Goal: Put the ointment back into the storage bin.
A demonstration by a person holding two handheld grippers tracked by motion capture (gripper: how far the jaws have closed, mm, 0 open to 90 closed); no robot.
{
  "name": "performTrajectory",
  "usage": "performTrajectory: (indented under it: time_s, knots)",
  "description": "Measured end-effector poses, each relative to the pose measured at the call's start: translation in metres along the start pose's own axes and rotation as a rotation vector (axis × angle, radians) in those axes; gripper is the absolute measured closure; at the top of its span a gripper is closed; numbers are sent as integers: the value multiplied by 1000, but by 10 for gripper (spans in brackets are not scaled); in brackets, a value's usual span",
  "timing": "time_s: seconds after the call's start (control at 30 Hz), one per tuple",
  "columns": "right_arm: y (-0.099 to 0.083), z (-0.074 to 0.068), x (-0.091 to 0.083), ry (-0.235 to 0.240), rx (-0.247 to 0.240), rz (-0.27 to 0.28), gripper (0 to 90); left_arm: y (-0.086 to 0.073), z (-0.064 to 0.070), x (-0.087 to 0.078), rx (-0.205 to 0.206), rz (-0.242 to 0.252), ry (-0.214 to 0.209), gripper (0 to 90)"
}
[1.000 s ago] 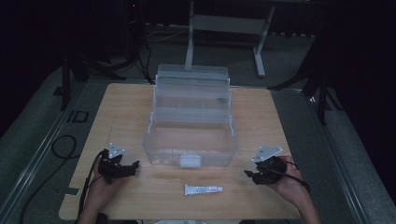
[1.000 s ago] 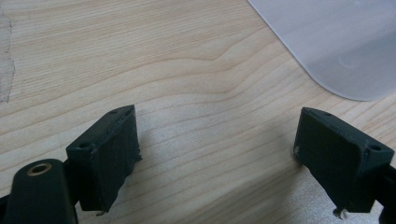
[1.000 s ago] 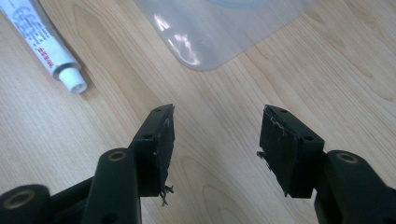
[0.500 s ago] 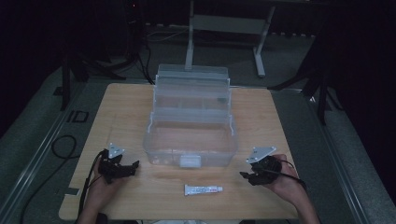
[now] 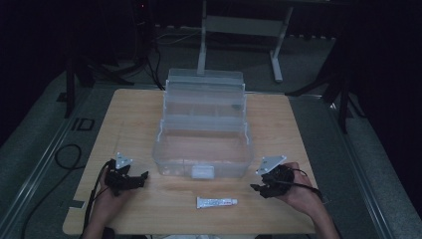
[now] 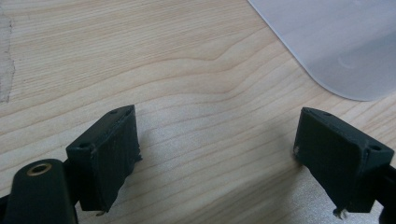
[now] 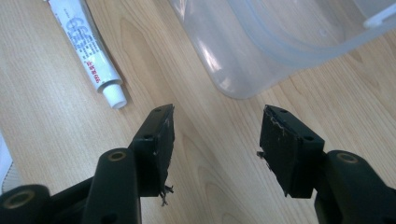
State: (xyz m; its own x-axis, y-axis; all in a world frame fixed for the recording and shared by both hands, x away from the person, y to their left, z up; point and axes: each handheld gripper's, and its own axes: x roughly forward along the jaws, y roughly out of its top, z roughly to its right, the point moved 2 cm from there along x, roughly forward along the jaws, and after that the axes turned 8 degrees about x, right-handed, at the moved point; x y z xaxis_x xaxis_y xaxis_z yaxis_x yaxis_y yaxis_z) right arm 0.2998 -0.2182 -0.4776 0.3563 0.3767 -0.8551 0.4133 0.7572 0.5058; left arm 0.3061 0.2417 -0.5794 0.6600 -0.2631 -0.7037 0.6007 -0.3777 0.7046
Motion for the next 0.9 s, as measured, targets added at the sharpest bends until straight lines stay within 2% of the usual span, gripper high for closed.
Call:
performTrajectory:
  time_s: [0.9]
  knots:
    - [25,-15,6,52,-117,-68,446,0,0,0,0,0,0,144]
